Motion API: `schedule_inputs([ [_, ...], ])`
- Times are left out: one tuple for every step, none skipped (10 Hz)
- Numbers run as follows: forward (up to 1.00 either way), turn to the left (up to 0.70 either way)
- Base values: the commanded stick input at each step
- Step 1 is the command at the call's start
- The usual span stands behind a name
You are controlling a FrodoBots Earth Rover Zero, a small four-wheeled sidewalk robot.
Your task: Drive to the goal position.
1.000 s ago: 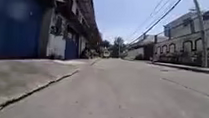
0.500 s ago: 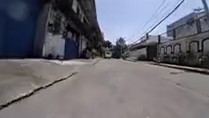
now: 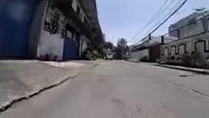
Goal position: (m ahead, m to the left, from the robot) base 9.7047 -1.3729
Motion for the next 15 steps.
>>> schedule_inputs([
  [1.00,0.00],
  [1.00,0.00],
  [1.00,-0.03],
  [1.00,-0.07],
  [1.00,-0.17],
  [1.00,-0.40],
  [1.00,-0.40],
  [1.00,-0.40],
  [1.00,-0.40],
  [1.00,-0.40],
  [1.00,-0.37],
  [1.00,-0.26],
  [1.00,-0.20],
  [1.00,-0.13],
  [1.00,-0.06],
])
